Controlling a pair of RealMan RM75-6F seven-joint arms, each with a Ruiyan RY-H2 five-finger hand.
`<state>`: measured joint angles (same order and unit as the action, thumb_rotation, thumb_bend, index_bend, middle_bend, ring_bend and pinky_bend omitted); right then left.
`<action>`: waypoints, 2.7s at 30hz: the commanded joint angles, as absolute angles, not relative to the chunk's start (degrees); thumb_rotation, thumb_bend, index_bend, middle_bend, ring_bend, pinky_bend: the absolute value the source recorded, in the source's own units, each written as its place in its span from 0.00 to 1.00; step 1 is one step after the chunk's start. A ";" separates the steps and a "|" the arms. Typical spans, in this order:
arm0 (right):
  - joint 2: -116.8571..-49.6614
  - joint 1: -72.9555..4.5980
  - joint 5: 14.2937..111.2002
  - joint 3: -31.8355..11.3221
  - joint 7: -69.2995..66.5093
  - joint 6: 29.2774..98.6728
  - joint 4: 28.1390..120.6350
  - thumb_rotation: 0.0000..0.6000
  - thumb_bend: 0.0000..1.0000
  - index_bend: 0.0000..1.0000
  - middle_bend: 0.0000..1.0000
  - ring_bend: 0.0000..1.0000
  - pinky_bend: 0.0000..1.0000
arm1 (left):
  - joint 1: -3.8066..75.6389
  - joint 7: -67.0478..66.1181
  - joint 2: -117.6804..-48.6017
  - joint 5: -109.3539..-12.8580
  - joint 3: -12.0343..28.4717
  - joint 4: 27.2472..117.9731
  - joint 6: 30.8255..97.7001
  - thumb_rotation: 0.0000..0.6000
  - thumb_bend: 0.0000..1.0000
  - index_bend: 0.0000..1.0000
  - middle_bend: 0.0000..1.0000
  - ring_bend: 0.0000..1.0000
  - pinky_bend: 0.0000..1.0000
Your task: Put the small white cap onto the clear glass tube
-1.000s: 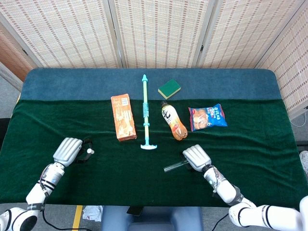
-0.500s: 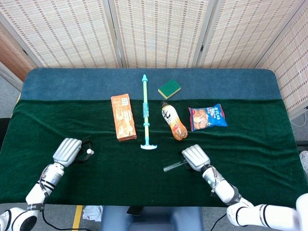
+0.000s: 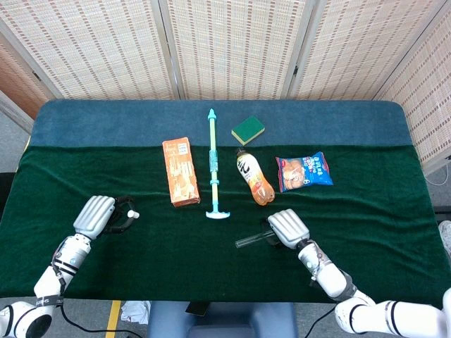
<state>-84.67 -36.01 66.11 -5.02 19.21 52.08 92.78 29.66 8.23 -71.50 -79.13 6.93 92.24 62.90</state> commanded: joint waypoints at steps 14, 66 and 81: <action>-83.19 -37.68 60.55 -13.02 2.87 49.98 101.96 1.00 0.71 0.91 1.00 1.00 1.00 | 31.47 17.19 -71.14 -86.42 10.92 100.59 68.80 1.00 0.44 0.63 1.00 0.89 0.81; -92.68 -43.97 51.21 -18.90 -0.41 54.28 102.13 1.00 0.71 0.91 1.00 1.00 1.00 | 35.17 8.52 -77.87 -93.12 9.96 99.92 74.34 1.00 0.44 0.63 1.00 0.88 0.81; -92.66 -44.04 51.47 -18.79 -1.28 54.07 101.51 1.00 0.71 0.91 1.00 1.00 1.00 | 35.50 9.08 -77.57 -92.49 9.97 99.56 74.27 1.00 0.44 0.63 1.00 0.88 0.81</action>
